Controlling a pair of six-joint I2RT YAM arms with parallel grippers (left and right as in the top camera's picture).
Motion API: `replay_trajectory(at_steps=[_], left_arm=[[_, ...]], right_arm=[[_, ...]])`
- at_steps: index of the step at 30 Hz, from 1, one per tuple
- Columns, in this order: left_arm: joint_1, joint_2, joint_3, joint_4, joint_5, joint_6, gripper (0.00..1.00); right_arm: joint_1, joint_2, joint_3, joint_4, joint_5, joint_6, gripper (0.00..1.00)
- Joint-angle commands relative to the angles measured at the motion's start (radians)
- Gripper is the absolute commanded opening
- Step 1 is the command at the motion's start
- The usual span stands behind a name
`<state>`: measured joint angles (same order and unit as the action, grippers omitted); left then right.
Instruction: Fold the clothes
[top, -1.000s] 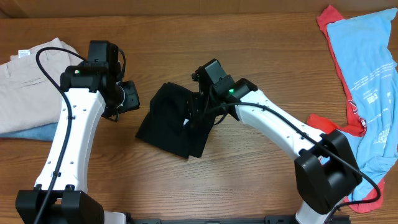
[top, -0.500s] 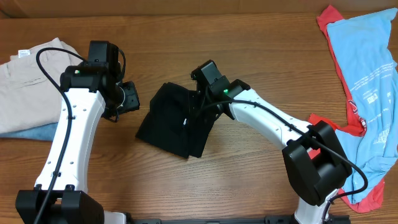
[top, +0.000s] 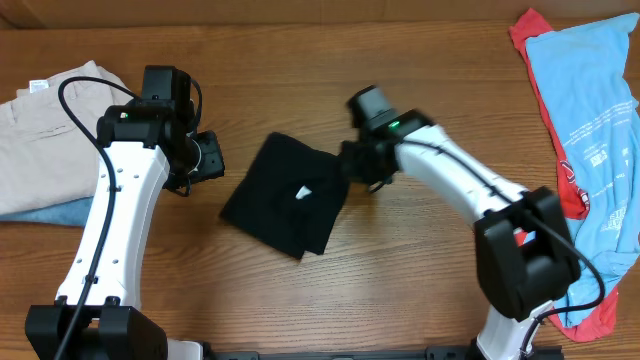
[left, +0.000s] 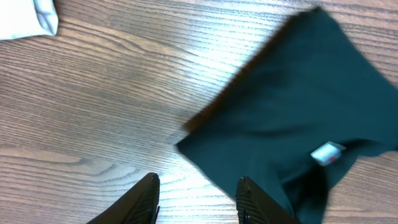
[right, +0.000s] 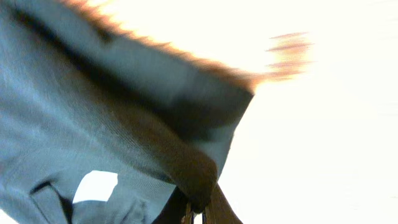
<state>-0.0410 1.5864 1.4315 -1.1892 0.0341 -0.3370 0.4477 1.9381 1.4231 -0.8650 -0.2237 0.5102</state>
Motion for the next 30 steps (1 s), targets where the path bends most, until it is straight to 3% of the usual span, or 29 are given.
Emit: replay_trajectory(at_steps=[1, 7, 11, 15, 18, 24, 30], left_arm=[[0.002, 0.006, 0.006, -0.003, 0.014, 0.019, 0.44], [0.001, 0.006, 0.006, -0.013, 0.016, 0.019, 0.44], [0.001, 0.006, 0.006, -0.026, 0.019, 0.020, 0.44], [0.001, 0.006, 0.006, -0.019, 0.031, 0.030, 0.45], [0.001, 0.007, 0.006, 0.001, 0.041, 0.051, 0.46], [-0.001, 0.011, 0.005, 0.035, 0.042, 0.053, 0.48], [-0.002, 0.012, 0.005, 0.039, 0.042, 0.053, 0.48]], right_arm=[[-0.066, -0.035, 0.025, -0.024, 0.029, -0.074, 0.04], [-0.100, 0.003, 0.010, -0.019, 0.106, -0.100, 0.04], [-0.099, 0.011, -0.001, -0.039, 0.135, -0.157, 0.23], [-0.102, 0.010, -0.001, -0.093, 0.198, -0.163, 0.25], [-0.103, -0.014, 0.000, -0.135, 0.141, -0.187, 0.27], [-0.082, -0.116, 0.000, -0.213, -0.164, -0.307, 0.37], [-0.001, -0.128, -0.014, -0.256, -0.177, -0.305, 0.44]])
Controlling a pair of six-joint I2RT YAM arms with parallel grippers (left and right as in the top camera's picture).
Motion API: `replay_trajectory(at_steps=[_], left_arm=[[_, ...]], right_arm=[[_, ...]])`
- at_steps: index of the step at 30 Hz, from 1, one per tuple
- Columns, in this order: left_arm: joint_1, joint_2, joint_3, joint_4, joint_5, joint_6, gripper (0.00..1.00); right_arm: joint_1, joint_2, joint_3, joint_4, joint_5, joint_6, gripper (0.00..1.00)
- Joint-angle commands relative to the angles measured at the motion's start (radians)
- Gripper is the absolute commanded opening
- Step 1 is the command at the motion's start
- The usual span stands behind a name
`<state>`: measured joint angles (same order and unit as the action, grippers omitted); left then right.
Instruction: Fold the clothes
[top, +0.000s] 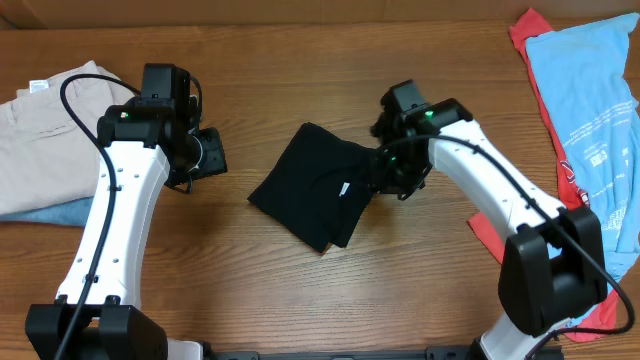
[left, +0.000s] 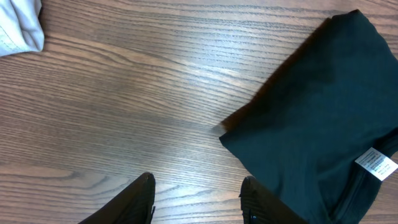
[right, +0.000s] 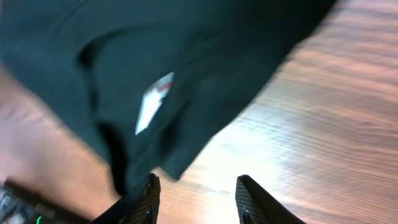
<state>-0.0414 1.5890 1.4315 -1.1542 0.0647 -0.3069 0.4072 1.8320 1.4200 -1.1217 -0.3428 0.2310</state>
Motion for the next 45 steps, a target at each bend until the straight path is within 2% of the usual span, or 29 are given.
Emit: replay_trajectory(at_steps=[1, 6, 12, 14, 15, 17, 18, 22, 26, 30, 36, 41, 45], left_arm=[[-0.001, 0.010, 0.005, 0.004, 0.011, 0.023, 0.48], [-0.001, 0.010, 0.004, 0.002, 0.011, 0.023, 0.48], [-0.001, 0.010, 0.004, 0.000, 0.011, 0.023, 0.49], [-0.001, 0.010, 0.004, 0.000, 0.011, 0.023, 0.49], [-0.001, 0.010, 0.004, -0.001, 0.011, 0.023, 0.48], [-0.001, 0.010, 0.004, -0.002, 0.011, 0.023, 0.49], [-0.001, 0.010, 0.004, -0.002, 0.012, 0.023, 0.48], [-0.001, 0.010, 0.004, -0.008, 0.014, 0.023, 0.48], [-0.001, 0.010, 0.004, -0.013, 0.014, 0.024, 0.49], [-0.002, 0.010, 0.004, -0.013, 0.014, 0.023, 0.49], [-0.005, 0.010, 0.004, -0.019, 0.014, 0.024, 0.50], [-0.005, 0.010, 0.004, -0.019, 0.019, 0.035, 0.51], [-0.005, 0.010, 0.004, -0.007, 0.077, 0.063, 0.53]], right_arm=[[0.052, -0.022, -0.016, 0.003, -0.058, -0.025, 0.45], [0.116, -0.021, -0.092, 0.085, -0.051, 0.018, 0.50], [0.143, -0.021, -0.208, 0.200, -0.053, 0.062, 0.49], [0.143, -0.021, -0.229, 0.225, -0.052, 0.062, 0.41], [0.143, -0.019, -0.238, 0.237, -0.053, 0.063, 0.33], [0.142, -0.015, -0.248, 0.251, -0.052, 0.066, 0.09], [0.142, -0.014, -0.250, 0.252, -0.051, 0.069, 0.04], [0.137, -0.014, -0.251, 0.200, -0.032, 0.076, 0.04], [0.134, -0.014, -0.259, 0.117, 0.155, 0.124, 0.04], [0.134, -0.002, -0.294, 0.113, 0.193, 0.133, 0.04], [0.134, 0.005, -0.312, 0.147, 0.242, 0.137, 0.21], [0.100, 0.005, -0.312, 0.209, 0.321, 0.163, 0.23], [0.035, 0.005, -0.312, 0.243, 0.353, 0.163, 0.23]])
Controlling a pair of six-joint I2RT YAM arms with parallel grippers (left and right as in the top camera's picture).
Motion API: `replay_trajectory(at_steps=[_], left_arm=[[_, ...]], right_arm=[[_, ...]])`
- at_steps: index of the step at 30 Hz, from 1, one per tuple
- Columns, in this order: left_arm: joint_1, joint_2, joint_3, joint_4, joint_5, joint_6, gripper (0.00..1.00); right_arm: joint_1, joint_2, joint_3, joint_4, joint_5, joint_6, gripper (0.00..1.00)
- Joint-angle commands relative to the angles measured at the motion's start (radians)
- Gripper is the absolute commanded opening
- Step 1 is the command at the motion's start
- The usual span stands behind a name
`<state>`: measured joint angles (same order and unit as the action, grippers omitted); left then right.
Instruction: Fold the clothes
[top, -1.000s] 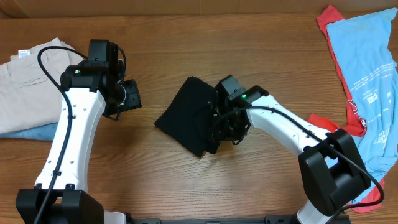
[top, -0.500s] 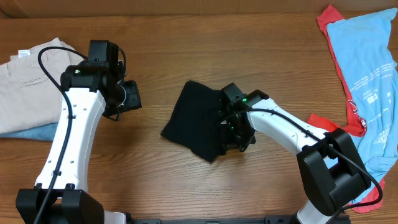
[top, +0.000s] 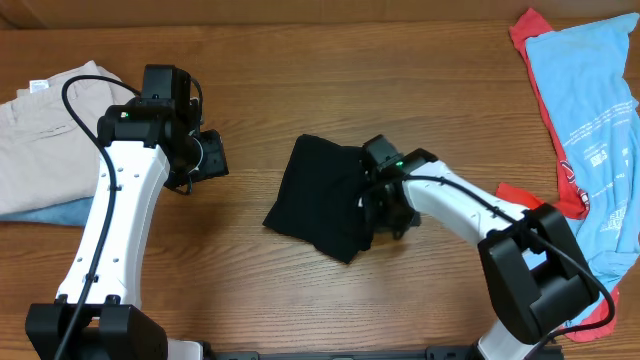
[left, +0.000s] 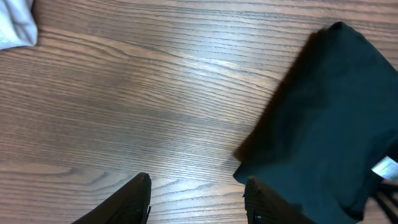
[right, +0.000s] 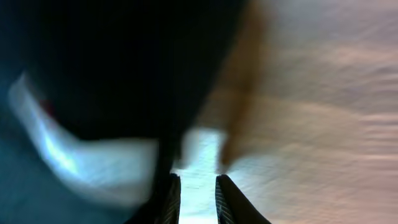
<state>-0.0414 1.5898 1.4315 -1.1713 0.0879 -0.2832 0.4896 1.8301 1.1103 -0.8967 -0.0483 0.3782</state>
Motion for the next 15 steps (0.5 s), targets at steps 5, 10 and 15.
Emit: replay_trajectory(at_steps=[5, 10, 15], left_arm=[[-0.006, 0.009, 0.004, 0.045, 0.077, 0.100, 0.59], [-0.006, 0.009, 0.004, 0.054, 0.084, 0.150, 0.61], [-0.004, 0.020, 0.004, 0.084, 0.075, 0.138, 0.61]], right_arm=[[-0.119, -0.002, 0.040, -0.015, 0.022, 0.016, 0.23], [-0.121, -0.066, 0.130, -0.081, -0.172, -0.100, 0.25], [-0.078, -0.136, 0.201, -0.075, -0.208, -0.120, 0.26]])
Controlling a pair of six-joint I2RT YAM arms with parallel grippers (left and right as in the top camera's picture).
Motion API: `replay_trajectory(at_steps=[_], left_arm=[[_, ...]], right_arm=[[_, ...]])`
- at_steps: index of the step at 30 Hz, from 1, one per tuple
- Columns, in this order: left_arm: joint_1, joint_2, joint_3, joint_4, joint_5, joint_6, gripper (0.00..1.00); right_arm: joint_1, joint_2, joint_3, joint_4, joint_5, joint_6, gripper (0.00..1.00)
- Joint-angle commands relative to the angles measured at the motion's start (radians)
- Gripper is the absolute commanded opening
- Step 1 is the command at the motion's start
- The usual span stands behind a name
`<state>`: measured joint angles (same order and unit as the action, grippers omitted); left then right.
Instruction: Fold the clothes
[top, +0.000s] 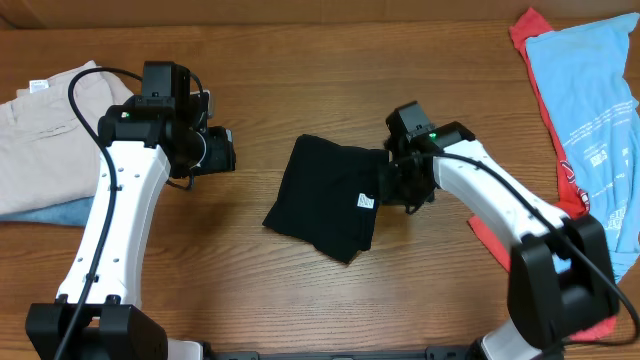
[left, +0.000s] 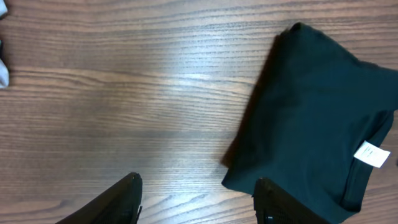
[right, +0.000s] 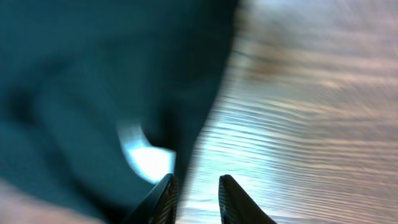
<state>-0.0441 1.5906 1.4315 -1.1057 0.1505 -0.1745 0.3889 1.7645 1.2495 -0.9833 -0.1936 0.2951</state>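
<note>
A folded black garment lies mid-table with a white tag near its right edge. In the left wrist view the garment fills the right side. My left gripper hovers left of it, open, with bare wood between its fingers. Just off the garment's right edge is my right gripper. It is open a little over wood, with its left finger beside the cloth and holding nothing.
Folded beige clothes on a blue piece lie at the left edge. A light blue shirt over red cloth is heaped at the right edge. Bare wood surrounds the black garment.
My right gripper has moved up and right, from low against the garment's right side to just off its edge. The left gripper has shifted slightly right. The garment lies where it was.
First my right gripper was shut on the black garment's right edge, left of centre. A second later the garment lay further right and the gripper stood open over it. Then the gripper was low at its right side. Now it sits beside the folded garment.
</note>
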Motion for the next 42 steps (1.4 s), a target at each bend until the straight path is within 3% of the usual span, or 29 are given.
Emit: replay_trajectory(at_steps=[1, 5, 13, 18, 26, 30, 34, 36, 38, 42], left_arm=[[-0.001, 0.025, 0.004, 0.032, 0.025, 0.036, 0.62], [-0.014, 0.069, 0.004, 0.111, 0.154, 0.146, 0.62], [-0.087, 0.231, 0.004, 0.397, 0.349, 0.220, 0.63], [-0.168, 0.340, 0.004, 0.476, 0.336, 0.280, 0.62], [-0.232, 0.479, 0.004, 0.542, 0.170, 0.287, 0.61], [-0.233, 0.515, 0.004, 0.485, 0.095, 0.271, 0.57], [-0.232, 0.526, 0.004, 0.359, -0.017, 0.239, 0.45], [-0.231, 0.526, 0.004, 0.271, -0.129, 0.143, 0.32], [-0.225, 0.525, 0.004, 0.153, -0.263, -0.028, 0.25], [-0.205, 0.524, 0.004, -0.035, -0.310, -0.167, 0.15]], right_arm=[[0.025, -0.074, 0.072, 0.018, -0.062, -0.034, 0.27], [0.020, -0.068, 0.080, 0.027, -0.032, 0.077, 0.21], [0.020, -0.021, 0.079, 0.004, -0.032, 0.075, 0.21], [0.020, 0.009, 0.079, 0.005, -0.032, 0.076, 0.21], [0.019, 0.014, 0.079, -0.018, -0.023, 0.075, 0.22], [0.019, 0.014, 0.079, -0.037, 0.016, 0.072, 0.22], [0.019, 0.014, 0.079, -0.048, 0.052, 0.072, 0.22], [0.019, 0.014, 0.079, -0.052, 0.051, 0.058, 0.22], [0.019, 0.014, 0.079, -0.064, 0.051, 0.019, 0.22], [0.019, 0.014, 0.079, -0.095, 0.052, -0.051, 0.22]])
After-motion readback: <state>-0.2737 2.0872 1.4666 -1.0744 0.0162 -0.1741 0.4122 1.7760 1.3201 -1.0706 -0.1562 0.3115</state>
